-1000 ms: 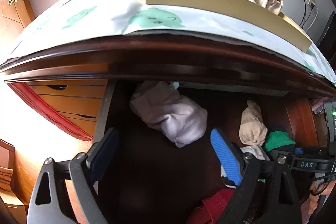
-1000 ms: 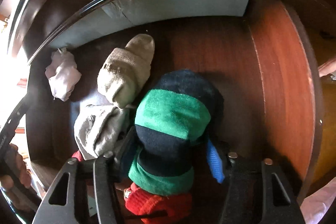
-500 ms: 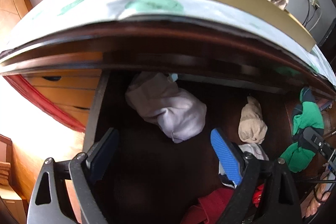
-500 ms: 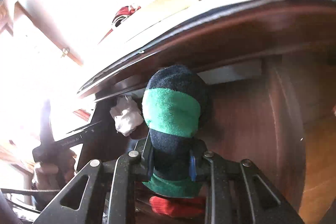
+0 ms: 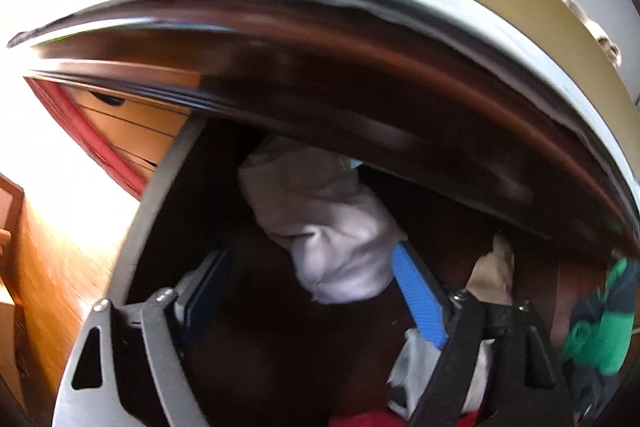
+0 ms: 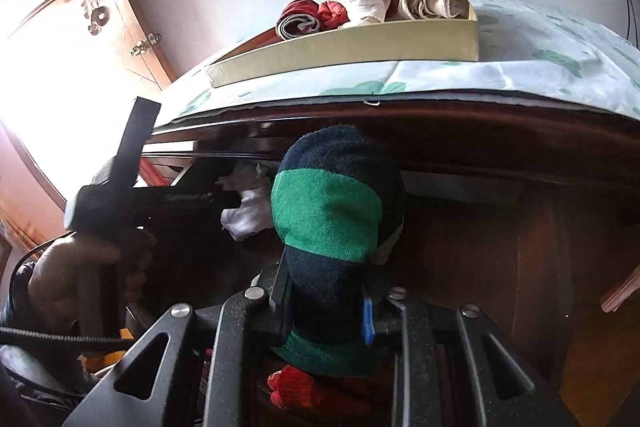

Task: Take underwear out of drawer
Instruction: 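Grasp the pale pink underwear in the drawer with the left gripper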

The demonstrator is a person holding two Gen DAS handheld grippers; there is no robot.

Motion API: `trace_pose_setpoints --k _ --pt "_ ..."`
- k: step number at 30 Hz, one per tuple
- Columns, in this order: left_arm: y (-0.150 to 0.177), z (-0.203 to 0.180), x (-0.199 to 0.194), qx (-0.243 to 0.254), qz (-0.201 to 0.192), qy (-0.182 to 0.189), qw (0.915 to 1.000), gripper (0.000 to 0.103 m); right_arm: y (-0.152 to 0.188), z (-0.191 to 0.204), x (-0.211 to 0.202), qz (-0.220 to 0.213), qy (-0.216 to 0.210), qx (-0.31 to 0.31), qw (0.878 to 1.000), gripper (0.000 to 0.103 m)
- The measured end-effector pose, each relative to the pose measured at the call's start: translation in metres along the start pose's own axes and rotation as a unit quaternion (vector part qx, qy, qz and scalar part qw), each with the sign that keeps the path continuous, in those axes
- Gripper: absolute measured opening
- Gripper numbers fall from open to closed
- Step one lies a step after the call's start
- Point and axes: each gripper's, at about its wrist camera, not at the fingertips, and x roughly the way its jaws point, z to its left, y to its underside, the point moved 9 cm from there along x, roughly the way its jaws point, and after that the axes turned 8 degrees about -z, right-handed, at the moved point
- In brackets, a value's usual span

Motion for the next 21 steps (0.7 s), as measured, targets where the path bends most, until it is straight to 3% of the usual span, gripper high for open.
trace_pose_setpoints --k 5,7,10,15,21 --pt "0.01 -0.007 0.024 -0.044 0.055 0.01 0.9975 0.077 0.003 0.007 0.006 0.002 -0.002 -0.003 1.0 0.027" --pt "0.014 -0.006 0.031 -0.067 0.072 0.016 0.9951 0.068 0.003 0.007 0.005 0.002 -0.004 -0.005 1.0 0.028" --pt "0.014 -0.006 0.038 -0.08 0.068 0.021 0.9943 0.058 0.002 0.008 0.005 0.002 -0.004 -0.009 1.0 0.028" --pt "0.02 -0.002 0.05 -0.101 0.069 0.044 0.9915 0.031 0.0 0.007 0.004 0.0 -0.007 -0.003 1.0 0.028" --pt "0.031 0.003 0.052 -0.065 0.066 0.062 0.9938 0.02 -0.002 0.006 0.0 -0.005 -0.004 0.0 1.0 0.028"
